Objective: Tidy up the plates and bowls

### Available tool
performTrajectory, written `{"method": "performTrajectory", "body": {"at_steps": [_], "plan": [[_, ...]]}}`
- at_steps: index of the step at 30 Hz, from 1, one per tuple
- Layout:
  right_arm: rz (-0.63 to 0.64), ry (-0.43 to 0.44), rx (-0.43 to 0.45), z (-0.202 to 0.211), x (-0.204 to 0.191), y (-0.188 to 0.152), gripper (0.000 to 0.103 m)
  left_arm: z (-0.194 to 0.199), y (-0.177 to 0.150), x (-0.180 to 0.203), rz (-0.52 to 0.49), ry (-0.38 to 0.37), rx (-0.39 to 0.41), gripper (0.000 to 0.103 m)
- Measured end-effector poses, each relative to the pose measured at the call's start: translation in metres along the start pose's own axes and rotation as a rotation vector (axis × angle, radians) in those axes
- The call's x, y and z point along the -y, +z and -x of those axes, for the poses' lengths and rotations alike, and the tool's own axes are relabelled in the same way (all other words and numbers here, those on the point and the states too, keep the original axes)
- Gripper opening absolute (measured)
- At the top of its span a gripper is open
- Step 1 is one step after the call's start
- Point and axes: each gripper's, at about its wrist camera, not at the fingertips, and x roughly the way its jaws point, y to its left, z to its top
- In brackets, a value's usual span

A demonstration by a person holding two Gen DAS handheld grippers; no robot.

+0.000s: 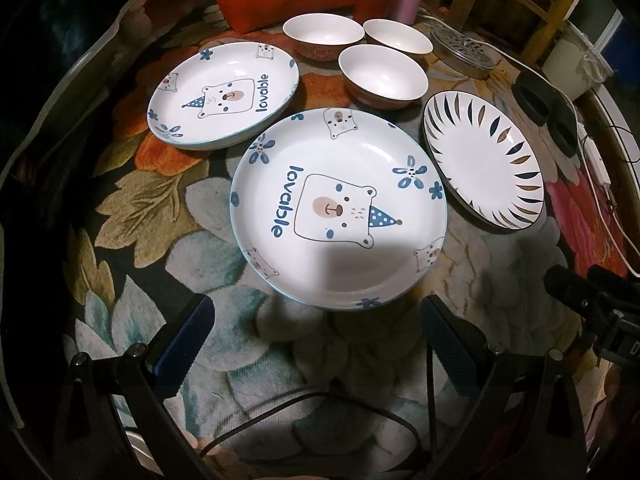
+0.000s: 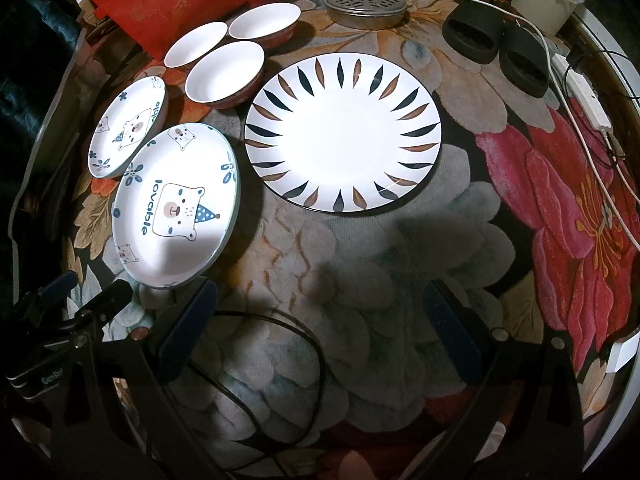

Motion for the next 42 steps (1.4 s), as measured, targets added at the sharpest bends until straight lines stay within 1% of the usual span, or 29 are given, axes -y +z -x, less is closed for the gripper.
{"method": "performTrajectory", "body": {"at_steps": [42], "plan": [[0.0, -0.001, -0.002, -0.0015, 0.0019, -0.0004, 0.103, -0.0017, -0.0013, -0.0006, -0.003, 0.007, 0.003, 0.102]]}}
